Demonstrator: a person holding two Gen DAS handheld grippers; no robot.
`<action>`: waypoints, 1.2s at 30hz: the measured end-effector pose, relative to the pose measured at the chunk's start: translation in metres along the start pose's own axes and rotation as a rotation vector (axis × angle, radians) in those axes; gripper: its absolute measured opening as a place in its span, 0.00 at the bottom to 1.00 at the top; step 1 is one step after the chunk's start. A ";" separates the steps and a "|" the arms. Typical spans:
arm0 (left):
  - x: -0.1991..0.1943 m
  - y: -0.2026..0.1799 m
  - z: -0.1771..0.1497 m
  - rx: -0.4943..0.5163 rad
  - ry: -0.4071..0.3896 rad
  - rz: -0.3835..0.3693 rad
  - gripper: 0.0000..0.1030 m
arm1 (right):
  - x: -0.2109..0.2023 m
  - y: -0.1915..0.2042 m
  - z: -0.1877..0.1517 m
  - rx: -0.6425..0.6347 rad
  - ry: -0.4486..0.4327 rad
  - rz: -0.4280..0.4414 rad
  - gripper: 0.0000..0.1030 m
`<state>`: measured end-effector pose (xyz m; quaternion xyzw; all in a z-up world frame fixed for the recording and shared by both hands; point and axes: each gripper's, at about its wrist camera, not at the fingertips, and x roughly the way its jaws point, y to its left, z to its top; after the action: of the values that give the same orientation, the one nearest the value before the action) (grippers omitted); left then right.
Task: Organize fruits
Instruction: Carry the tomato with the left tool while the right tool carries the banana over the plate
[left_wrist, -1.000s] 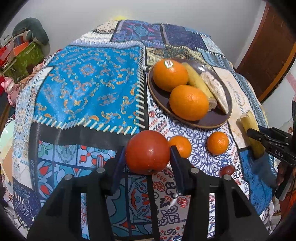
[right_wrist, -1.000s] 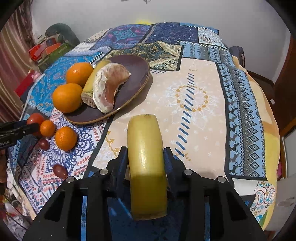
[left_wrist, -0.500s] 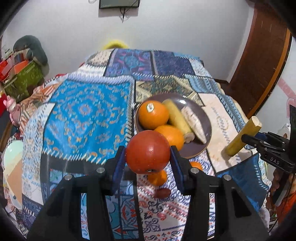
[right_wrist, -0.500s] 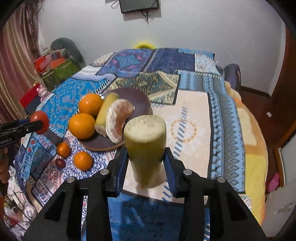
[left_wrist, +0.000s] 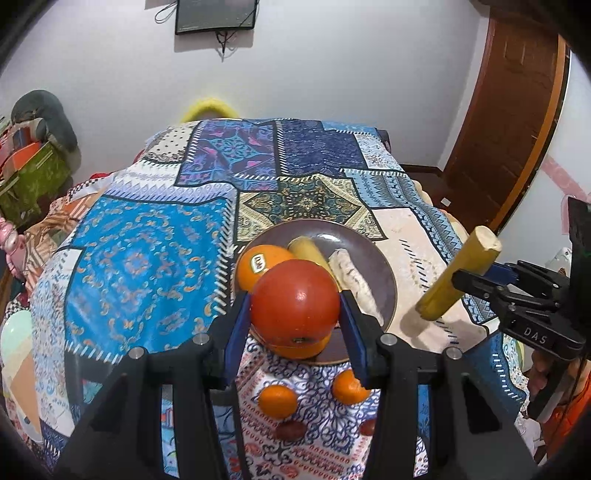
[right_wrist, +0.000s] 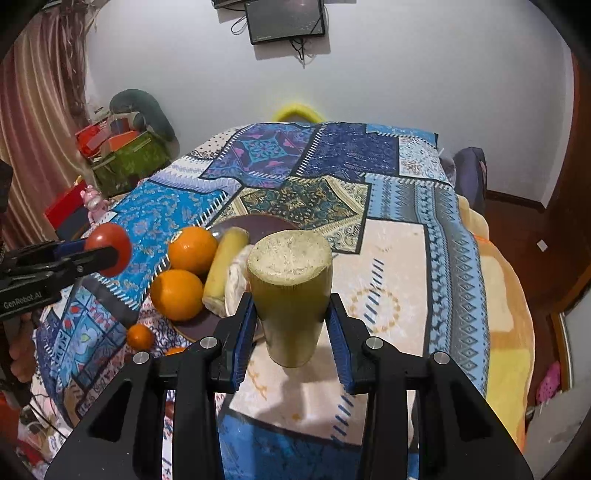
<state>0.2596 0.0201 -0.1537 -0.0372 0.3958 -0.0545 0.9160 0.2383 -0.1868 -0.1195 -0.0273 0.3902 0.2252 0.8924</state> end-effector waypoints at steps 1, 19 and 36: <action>0.003 -0.001 0.001 0.003 0.003 -0.003 0.46 | 0.002 0.001 0.002 -0.003 0.000 0.003 0.34; 0.066 -0.008 0.015 0.001 0.049 -0.018 0.46 | 0.061 0.010 0.027 -0.007 0.065 0.062 0.34; 0.090 -0.013 0.017 0.023 0.061 -0.021 0.46 | 0.097 0.002 0.046 0.014 0.088 0.085 0.34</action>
<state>0.3319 -0.0041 -0.2056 -0.0291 0.4226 -0.0695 0.9032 0.3264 -0.1380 -0.1558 -0.0145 0.4313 0.2586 0.8642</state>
